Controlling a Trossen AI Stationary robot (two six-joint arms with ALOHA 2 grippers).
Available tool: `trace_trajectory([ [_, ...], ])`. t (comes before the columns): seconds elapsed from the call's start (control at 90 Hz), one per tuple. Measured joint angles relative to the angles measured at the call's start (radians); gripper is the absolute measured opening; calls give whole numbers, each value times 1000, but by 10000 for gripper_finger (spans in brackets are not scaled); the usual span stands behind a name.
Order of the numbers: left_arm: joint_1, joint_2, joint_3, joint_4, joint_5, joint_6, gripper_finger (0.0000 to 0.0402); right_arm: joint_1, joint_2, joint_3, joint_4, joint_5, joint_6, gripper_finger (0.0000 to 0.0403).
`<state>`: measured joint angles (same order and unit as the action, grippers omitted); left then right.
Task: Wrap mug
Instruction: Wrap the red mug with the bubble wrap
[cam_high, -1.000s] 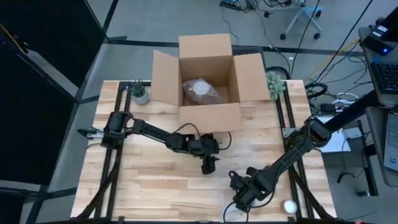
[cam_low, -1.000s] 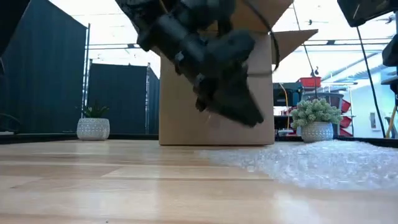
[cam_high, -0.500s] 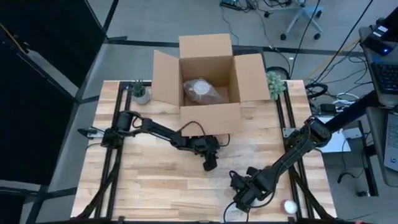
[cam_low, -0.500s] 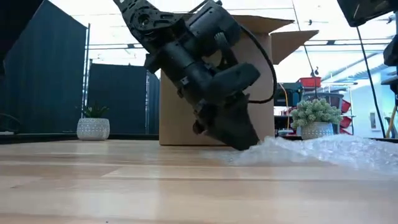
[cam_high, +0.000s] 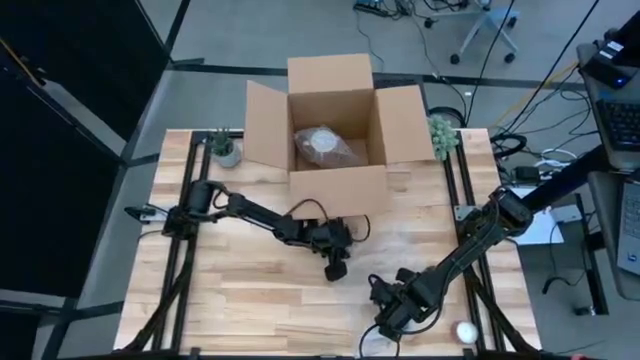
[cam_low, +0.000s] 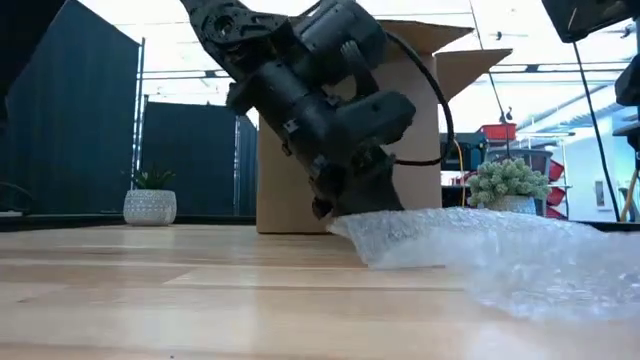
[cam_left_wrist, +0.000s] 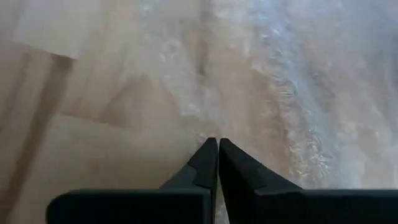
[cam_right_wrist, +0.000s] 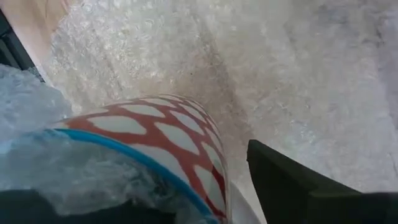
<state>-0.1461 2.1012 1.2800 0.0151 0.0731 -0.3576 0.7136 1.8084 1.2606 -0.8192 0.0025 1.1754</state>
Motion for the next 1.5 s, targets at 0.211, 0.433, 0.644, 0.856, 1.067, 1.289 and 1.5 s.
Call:
trace_trajectory([
  [0.211,-29,-76,4,17,0,27,0,0,0,0,1,0,51,146],
  [0.433,-53,-92,3,28,2,30,0,0,0,0,1,16,46,146],
  [0.644,-70,-92,3,29,5,31,0,-1,0,0,0,48,56,154],
  [0.856,-72,-130,5,22,10,35,0,-1,0,0,0,43,53,197],
  [1.067,-72,-156,5,32,10,57,0,-2,-31,0,-1,-4,38,229],
  [1.289,-77,-157,5,28,10,57,0,-2,-96,0,5,-5,43,233],
  [1.5,-77,-157,5,29,10,76,0,-5,-156,0,4,-4,36,233],
])
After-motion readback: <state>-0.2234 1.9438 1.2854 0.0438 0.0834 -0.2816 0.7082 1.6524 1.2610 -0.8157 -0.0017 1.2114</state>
